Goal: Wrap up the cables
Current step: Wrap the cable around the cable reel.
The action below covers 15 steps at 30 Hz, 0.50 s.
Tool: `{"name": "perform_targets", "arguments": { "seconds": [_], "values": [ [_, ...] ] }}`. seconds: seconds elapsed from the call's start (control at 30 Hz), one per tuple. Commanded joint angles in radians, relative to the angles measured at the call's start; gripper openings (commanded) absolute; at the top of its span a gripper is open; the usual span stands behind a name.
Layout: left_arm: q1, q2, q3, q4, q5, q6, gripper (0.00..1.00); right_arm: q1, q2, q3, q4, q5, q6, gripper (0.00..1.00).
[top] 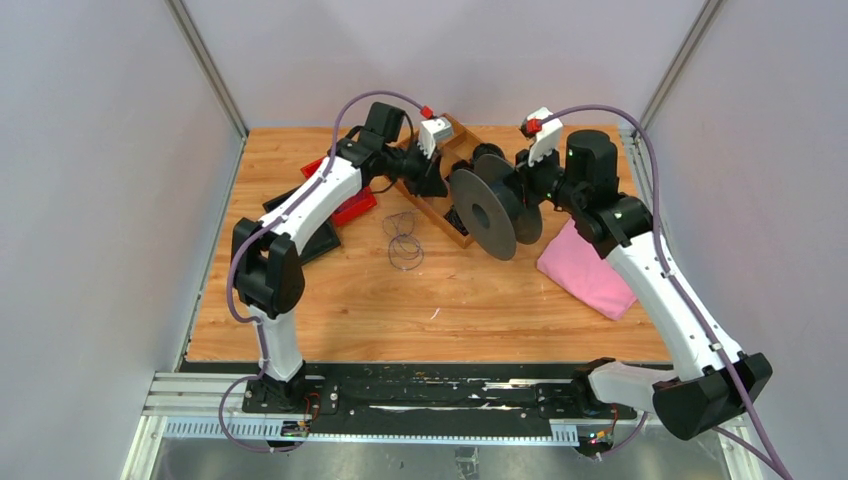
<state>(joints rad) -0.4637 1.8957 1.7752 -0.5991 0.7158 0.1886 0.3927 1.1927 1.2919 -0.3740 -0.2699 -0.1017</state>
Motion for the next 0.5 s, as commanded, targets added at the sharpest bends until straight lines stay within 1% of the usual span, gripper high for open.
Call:
{"name": "perform_targets", "arguments": {
  "seconds": [0.0,0.23,0.4,0.47],
  "values": [
    [0.035,-0.047,-0.124,0.194,-0.031,-0.097,0.07,-0.022,-0.004,0.099,-0.028,-0.034,0.053,0.01],
    [0.036,-0.063,-0.279,0.392,0.002,-0.234,0.15,-0.025,0.021,0.17,-0.059,-0.018,0.08,0.01],
    [0.036,-0.113,-0.389,0.485,-0.003,-0.227,0.23,-0.027,0.03,0.211,-0.076,0.015,0.078,0.01],
    [0.036,-0.139,-0.431,0.532,-0.002,-0.224,0.3,-0.027,0.033,0.217,-0.078,0.01,0.081,0.01]
  ]
}}
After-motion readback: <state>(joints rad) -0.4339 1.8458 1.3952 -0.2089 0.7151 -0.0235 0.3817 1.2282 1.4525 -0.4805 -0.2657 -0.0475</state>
